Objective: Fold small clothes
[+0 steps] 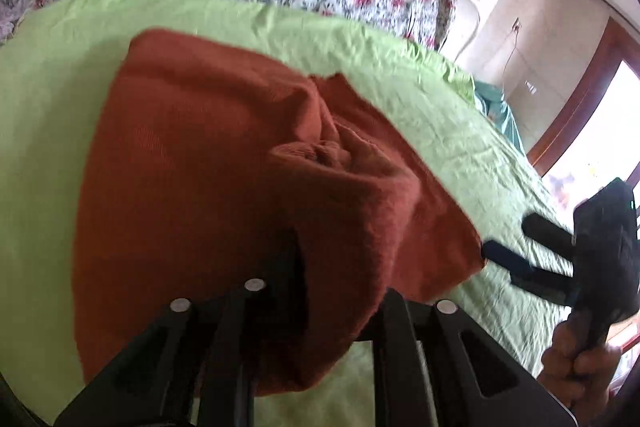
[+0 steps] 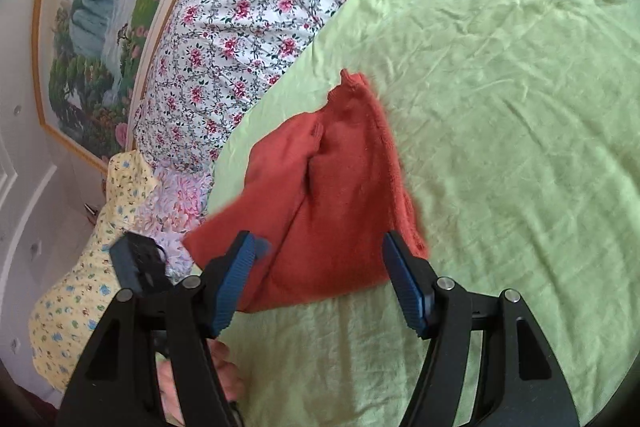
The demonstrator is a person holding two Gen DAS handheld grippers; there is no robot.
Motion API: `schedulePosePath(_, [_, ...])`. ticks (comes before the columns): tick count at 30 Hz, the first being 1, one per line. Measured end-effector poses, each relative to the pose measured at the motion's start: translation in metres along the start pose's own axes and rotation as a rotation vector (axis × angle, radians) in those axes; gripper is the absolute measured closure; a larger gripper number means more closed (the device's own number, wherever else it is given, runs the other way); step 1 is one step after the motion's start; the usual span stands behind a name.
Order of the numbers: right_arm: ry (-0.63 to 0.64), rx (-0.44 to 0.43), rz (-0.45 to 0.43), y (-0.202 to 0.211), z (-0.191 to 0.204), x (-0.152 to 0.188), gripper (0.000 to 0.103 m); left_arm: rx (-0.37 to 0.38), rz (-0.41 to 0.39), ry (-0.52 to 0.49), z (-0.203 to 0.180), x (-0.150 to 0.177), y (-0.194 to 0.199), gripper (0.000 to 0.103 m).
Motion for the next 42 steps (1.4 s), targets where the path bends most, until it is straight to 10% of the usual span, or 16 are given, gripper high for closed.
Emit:
schedulePosePath(7, [-0.007,-0.076,0.095,-0.056,0.002,-0.028,0.036,0.043,-0.009,-0.057,-0.003,0.010,0.017,0.049])
schedulePosePath(14, [-0.026,-0.096,0.181,-0.106,-0.008,-0.049,0.036,0.139,-0.008,-0.033,0.027,0.018,0.049,0.046])
schedulePosePath(27, [0.010,-0.019,0.213,-0.140,-0.013,-0.065,0.036,0.035,0.046,0.334,0.145,-0.022,0.013,0.044])
schedulePosePath(35, [0.085,0.039,0.303,-0.154,-0.009,-0.058,0.036,0.037,0.114,0.353,0.150,-0.020,-0.014,0.036])
schedulePosePath(36, [0.093,0.032,0.320,-0.159,-0.007,-0.056,0.040,0.037,0.117,0.346,0.147,-0.021,-0.014,0.036])
schedulePosePath(38, [0.100,0.025,0.343,-0.167,-0.004,-0.055,0.078,0.036,0.130,0.320,0.139,-0.024,-0.016,0.036])
schedulePosePath(42, [0.138,-0.019,0.295,-0.151,0.017,-0.076,0.088,0.038,0.149,0.257,0.117,-0.037,-0.016,0.035])
Point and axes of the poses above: each gripper's, at about its wrist camera, not at the fingertips, and y roughly against the way its jaws point, z to its left, x to its underside, the point moved 2 cm from there along -y, roughly the way its jaws point, and after that the axes turned 15 degrees about -x, right-handed, at the moved point
